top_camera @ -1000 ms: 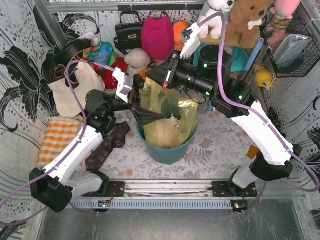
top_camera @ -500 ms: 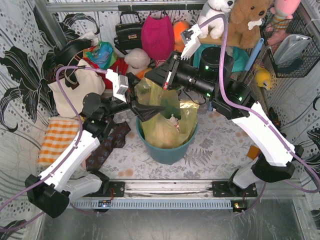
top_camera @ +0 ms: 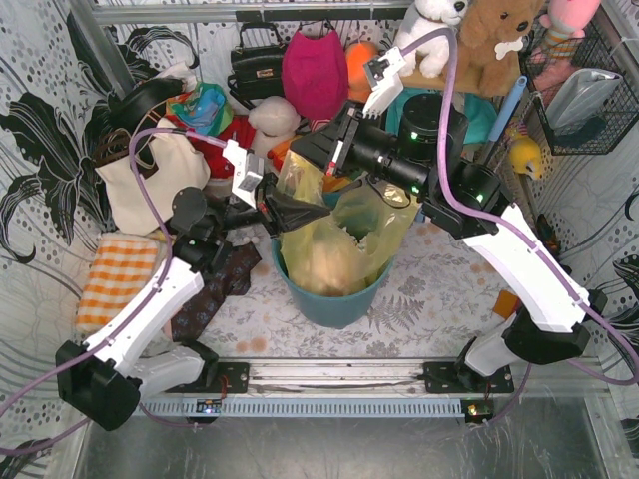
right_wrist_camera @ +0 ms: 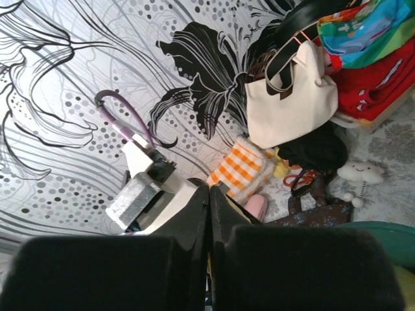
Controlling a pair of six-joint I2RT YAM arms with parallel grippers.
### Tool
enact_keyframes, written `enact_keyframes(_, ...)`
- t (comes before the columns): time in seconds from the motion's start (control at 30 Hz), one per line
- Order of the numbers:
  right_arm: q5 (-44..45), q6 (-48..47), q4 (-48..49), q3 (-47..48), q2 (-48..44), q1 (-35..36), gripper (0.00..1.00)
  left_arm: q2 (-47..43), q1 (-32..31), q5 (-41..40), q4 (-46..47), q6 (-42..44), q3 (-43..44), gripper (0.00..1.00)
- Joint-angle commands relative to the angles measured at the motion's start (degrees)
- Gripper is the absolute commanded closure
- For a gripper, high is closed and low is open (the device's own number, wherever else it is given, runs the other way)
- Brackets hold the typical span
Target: Tie the trash bag
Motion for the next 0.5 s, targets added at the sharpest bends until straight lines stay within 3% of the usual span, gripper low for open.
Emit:
enact_keyframes(0.0,3.41,-2.61,1.34,-1.73,-3.09,0.24,1.0,-2.76,-0.31,-3.18,-8.23,3.39,1.74,1.0)
enact_keyframes(0.03,4.19,-3.52,0.72,-2.26,-3.77,0.29,0.94,-3.08,-0.31,-4.59,-10.19,3.98,2.42,1.0)
enact_keyframes(0.07,4.91,-4.73,-0.07,-2.82,-4.65,0.29,0.71,-3.16,-0.27,-5.69,-12.21,4.39,3.12,1.0)
enact_keyframes(0.1,5.57,-6.58,-1.11,-3.06,-5.7,0.24,0.54,-3.24,-0.31,-6.7,-14.59,5.04,4.14,1.0)
enact_keyframes(0.17,8.04,-10.13,-3.41,-3.8,-8.5,0.21,0.37,-3.45,-0.27,-8.88,-19.38,6.55,6.29,1.0)
enact_keyframes(0.3,12.42,-16.29,-3.04,-10.73,-17.31,0.27,0.21,-3.98,-0.31,-10.86,-23.38,7.68,7.43,1.0)
enact_keyframes(0.47,13.11,-25.88,1.73,-24.74,-29.6,0.22,0.16,-4.47,-0.31,-11.74,-26.33,8.12,8.59,1.0)
